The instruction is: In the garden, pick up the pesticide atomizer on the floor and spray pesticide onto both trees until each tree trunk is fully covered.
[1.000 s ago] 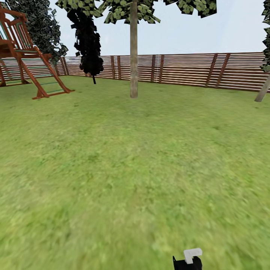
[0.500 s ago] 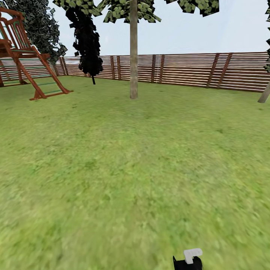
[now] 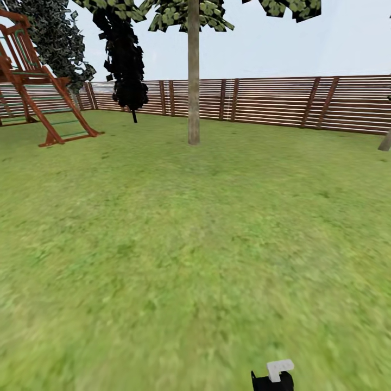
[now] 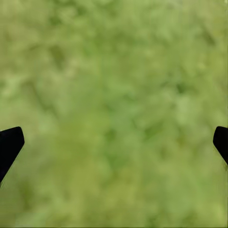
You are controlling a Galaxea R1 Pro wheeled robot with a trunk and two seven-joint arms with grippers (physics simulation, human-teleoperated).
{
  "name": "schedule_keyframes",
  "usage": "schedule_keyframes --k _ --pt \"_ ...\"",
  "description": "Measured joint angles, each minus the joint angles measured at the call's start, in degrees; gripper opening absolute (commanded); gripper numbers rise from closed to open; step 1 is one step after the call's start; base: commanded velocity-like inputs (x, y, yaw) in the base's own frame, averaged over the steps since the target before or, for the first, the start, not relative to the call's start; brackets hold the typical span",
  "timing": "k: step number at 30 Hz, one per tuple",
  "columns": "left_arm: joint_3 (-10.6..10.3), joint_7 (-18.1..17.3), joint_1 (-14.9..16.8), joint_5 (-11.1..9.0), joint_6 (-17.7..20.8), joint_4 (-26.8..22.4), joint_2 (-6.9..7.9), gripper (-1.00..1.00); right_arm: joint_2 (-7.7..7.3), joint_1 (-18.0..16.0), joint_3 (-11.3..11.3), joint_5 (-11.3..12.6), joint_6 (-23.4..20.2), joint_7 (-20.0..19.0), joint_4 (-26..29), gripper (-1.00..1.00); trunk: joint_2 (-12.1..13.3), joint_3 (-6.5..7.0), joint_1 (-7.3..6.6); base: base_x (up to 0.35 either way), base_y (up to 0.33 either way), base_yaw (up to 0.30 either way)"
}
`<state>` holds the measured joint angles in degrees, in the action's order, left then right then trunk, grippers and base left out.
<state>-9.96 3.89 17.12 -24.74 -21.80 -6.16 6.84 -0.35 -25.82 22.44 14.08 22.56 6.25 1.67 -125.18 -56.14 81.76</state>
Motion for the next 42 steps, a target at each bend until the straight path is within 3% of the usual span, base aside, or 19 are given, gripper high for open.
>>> schedule_keyframes --k 42 --pt "-0.1 -0.1 0.0 0.0 0.0 0.1 -0.09 -1.00 -0.14 0.0 0.2 -0.2 -0.1 -0.2 -0.1 1.00 0.0 0.00 0.00 0.340 0.000 0.000"
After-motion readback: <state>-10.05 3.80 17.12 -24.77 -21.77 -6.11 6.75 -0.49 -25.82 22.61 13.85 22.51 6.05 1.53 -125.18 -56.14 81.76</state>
